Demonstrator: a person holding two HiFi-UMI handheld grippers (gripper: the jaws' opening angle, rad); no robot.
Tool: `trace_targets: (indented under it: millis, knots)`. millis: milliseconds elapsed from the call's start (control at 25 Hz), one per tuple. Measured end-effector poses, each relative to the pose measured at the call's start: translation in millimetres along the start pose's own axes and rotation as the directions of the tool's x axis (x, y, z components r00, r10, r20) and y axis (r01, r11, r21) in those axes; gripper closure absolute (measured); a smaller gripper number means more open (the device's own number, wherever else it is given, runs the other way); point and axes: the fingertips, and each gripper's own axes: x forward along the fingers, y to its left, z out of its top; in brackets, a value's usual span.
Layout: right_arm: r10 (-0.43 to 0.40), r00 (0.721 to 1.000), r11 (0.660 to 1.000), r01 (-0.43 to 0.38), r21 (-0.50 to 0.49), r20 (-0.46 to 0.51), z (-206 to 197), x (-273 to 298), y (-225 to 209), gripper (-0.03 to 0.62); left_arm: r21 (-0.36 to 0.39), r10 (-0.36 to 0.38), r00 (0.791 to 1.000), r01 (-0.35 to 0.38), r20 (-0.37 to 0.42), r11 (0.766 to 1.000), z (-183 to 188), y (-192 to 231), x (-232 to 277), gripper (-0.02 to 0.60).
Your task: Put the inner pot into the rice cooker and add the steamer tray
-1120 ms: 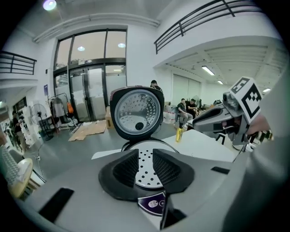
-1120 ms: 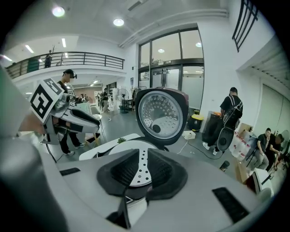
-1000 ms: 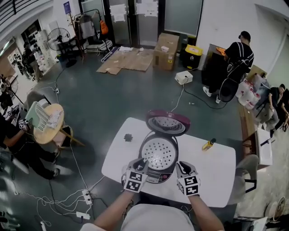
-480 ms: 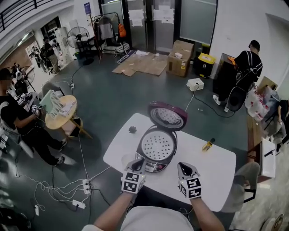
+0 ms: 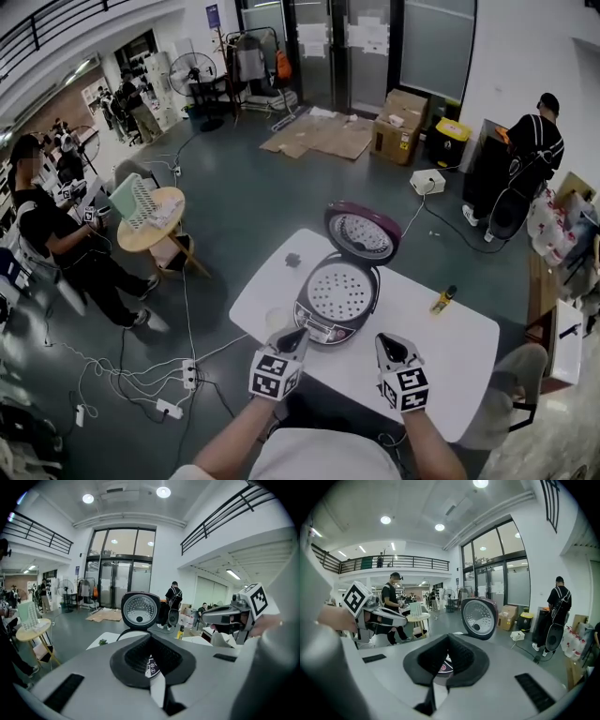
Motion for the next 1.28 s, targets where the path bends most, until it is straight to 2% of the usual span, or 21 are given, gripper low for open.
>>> trace_targets:
  millis: [200, 480, 720, 880, 1280]
  knots:
    - [-0.002, 1.000, 1.000, 0.001, 0.009, 0.016, 3.2, -4.0, 12.1, 0.583, -0.003, -0.011, 1.000, 0.011, 0.017, 1.000, 1.3, 4.7, -18.2, 0.568]
    - [-0.034, 0.999, 0.999, 0.033, 0.029, 0.031, 19.2, -8.6, 23.5, 0.583, 0.053, -0.060, 0.997, 0.057, 0.043, 0.997, 15.7, 14.0, -42.4, 0.568]
    - [-0.058, 0.997, 0.998, 0.058, 0.008, 0.042, 26.5, -9.1, 33.8, 0.583, 0.037, -0.083, 0.995, 0.081, 0.052, 0.996, 14.3, 34.2, -46.7, 0.568]
    - [-0.089, 0.995, 0.995, 0.087, 0.042, 0.051, 28.1, -6.1, 30.6, 0.583, 0.026, -0.093, 0.994, 0.092, 0.052, 0.995, 12.8, 41.5, -40.2, 0.568]
    - [-0.090, 0.996, 0.996, 0.089, 0.025, 0.027, 31.8, -0.4, 38.5, 0.583, 0.012, -0.122, 0.991, 0.121, 0.049, 0.993, 21.1, 42.4, -36.4, 0.568]
